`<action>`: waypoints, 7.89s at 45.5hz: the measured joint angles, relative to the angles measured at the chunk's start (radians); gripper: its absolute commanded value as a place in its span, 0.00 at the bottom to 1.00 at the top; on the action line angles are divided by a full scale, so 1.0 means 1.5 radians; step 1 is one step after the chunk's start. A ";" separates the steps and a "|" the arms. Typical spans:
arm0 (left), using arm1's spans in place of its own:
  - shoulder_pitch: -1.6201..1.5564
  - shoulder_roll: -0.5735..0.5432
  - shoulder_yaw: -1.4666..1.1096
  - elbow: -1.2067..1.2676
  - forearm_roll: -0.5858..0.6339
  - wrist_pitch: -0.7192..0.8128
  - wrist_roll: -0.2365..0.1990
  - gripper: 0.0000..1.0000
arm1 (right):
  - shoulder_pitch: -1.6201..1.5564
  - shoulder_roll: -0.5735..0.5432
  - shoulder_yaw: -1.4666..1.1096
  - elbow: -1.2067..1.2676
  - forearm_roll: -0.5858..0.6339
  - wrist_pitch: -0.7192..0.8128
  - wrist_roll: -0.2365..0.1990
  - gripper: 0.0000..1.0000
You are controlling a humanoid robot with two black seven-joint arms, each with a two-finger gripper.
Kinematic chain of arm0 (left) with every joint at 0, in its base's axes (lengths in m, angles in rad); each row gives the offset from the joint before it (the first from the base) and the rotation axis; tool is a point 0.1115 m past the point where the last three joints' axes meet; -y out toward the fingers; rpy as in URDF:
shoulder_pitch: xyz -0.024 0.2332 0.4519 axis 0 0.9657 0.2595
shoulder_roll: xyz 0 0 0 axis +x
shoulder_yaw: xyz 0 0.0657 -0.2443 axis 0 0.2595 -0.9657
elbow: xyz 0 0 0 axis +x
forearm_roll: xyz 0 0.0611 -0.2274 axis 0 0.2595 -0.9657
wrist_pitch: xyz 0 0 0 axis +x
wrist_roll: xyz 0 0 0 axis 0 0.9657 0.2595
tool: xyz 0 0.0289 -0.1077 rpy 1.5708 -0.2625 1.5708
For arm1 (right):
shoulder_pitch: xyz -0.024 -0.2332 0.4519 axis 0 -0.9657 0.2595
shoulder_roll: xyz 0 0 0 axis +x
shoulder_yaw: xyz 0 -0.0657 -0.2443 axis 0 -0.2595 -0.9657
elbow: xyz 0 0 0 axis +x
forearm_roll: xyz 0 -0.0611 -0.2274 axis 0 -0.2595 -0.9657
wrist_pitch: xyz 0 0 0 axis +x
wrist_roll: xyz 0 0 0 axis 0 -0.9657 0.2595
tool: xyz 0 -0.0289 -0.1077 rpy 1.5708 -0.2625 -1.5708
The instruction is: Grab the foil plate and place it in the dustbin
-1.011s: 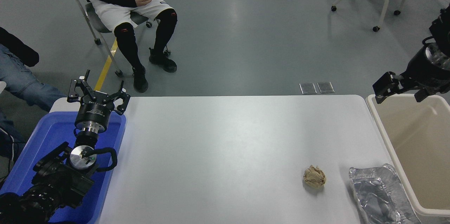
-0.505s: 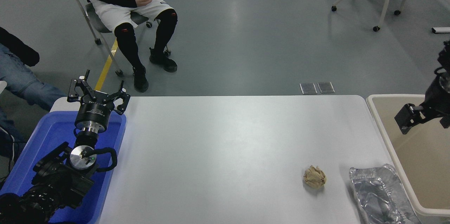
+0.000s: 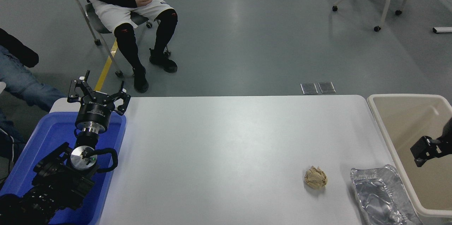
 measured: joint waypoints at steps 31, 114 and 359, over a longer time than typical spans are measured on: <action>0.000 0.000 0.000 0.000 0.000 0.000 0.000 0.99 | -0.162 0.006 0.129 -0.035 -0.019 -0.023 -0.081 1.00; 0.000 0.000 0.000 0.000 0.000 -0.001 0.000 0.99 | -0.379 -0.042 0.370 -0.008 -0.078 -0.269 -0.189 1.00; 0.000 0.000 0.000 0.000 0.000 0.000 0.000 0.99 | -0.562 -0.010 0.833 -0.474 0.581 -0.401 -0.327 0.00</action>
